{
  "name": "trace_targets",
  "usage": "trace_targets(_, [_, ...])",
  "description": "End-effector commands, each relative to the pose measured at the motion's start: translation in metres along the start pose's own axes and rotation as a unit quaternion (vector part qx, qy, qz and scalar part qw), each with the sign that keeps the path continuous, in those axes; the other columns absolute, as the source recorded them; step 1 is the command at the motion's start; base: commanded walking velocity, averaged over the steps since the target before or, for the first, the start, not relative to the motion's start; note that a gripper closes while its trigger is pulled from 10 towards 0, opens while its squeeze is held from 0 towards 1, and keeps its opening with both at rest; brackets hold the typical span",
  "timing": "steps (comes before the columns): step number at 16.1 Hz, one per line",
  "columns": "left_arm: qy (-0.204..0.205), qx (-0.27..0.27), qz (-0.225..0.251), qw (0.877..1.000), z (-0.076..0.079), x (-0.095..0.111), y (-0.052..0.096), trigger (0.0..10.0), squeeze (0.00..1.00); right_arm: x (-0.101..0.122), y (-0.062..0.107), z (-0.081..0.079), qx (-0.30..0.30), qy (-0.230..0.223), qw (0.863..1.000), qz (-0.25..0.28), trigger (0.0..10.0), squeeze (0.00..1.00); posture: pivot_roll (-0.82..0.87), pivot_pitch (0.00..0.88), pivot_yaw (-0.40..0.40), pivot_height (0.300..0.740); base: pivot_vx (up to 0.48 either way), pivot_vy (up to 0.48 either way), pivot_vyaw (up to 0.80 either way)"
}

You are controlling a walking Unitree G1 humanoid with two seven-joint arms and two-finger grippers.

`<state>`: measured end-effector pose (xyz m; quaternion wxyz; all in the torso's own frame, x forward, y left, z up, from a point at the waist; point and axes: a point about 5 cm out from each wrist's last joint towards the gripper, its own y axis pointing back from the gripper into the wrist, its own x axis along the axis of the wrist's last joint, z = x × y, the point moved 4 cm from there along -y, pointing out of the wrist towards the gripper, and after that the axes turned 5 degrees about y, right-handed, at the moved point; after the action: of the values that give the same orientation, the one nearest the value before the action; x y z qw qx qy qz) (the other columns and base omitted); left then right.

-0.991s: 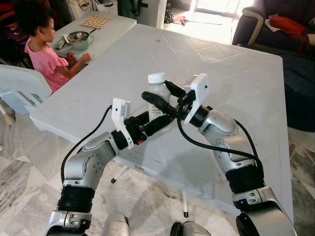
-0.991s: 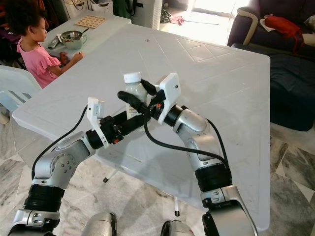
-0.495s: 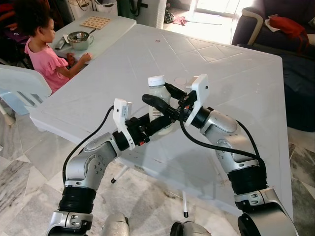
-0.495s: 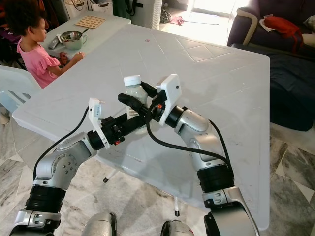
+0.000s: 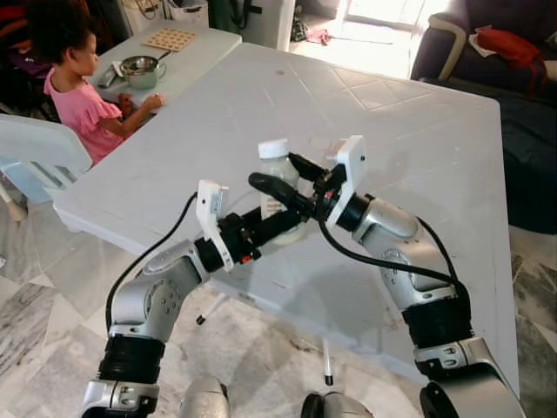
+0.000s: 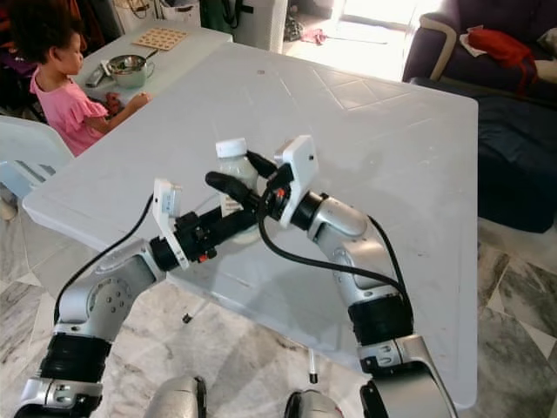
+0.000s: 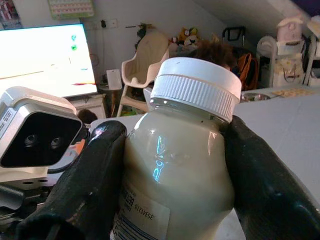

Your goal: Restocking fridge

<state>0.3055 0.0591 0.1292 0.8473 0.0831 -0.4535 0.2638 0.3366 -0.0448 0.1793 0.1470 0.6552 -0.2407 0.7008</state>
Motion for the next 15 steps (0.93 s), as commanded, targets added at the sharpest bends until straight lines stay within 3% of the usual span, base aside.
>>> trace_targets(1, [-0.015,-0.016,-0.013,1.000,0.006,-0.002,-0.006,0.0,0.00,0.015,-0.008,-0.013,0.038,0.009,0.999,0.025,10.0,0.00,0.08,0.022,-0.039,0.740,0.000,0.000,0.00])
trace_targets(3, [-0.017,-0.016,-0.015,1.000,0.006,-0.002,-0.006,0.0,0.00,0.014,-0.007,-0.015,0.045,0.005,0.999,0.022,10.0,0.00,0.08,0.021,-0.039,0.740,0.000,0.000,0.00])
trace_targets(4, [-0.020,-0.016,-0.017,1.000,0.005,-0.003,-0.007,0.0,0.00,0.013,-0.007,-0.016,0.050,0.001,0.999,0.019,10.0,0.74,0.08,0.021,-0.040,0.740,0.000,0.000,0.00])
trace_targets(5, [-0.027,-0.013,-0.018,0.999,0.005,-0.003,-0.007,0.0,0.00,0.013,-0.006,-0.019,0.063,-0.007,0.998,0.015,10.0,1.00,0.08,0.022,-0.040,0.740,0.000,0.000,0.00])
trace_targets(8, [-0.081,0.012,-0.018,0.996,-0.001,-0.005,-0.008,0.0,0.00,0.011,0.005,-0.033,0.135,-0.053,0.989,-0.015,10.0,1.00,0.08,0.023,-0.044,0.740,0.000,0.000,0.00])
trace_targets(11, [-0.178,0.033,-0.014,0.983,-0.005,-0.003,-0.013,0.0,0.00,0.012,0.015,-0.018,0.131,-0.074,0.988,-0.041,10.0,1.00,0.07,0.024,-0.050,0.740,0.000,0.000,0.00])
trace_targets(15, [-0.283,0.050,-0.016,0.958,-0.009,-0.006,-0.020,0.0,0.00,0.015,0.018,-0.004,0.119,-0.062,0.988,-0.074,10.0,1.00,0.06,0.020,-0.055,0.740,0.000,0.000,0.00])
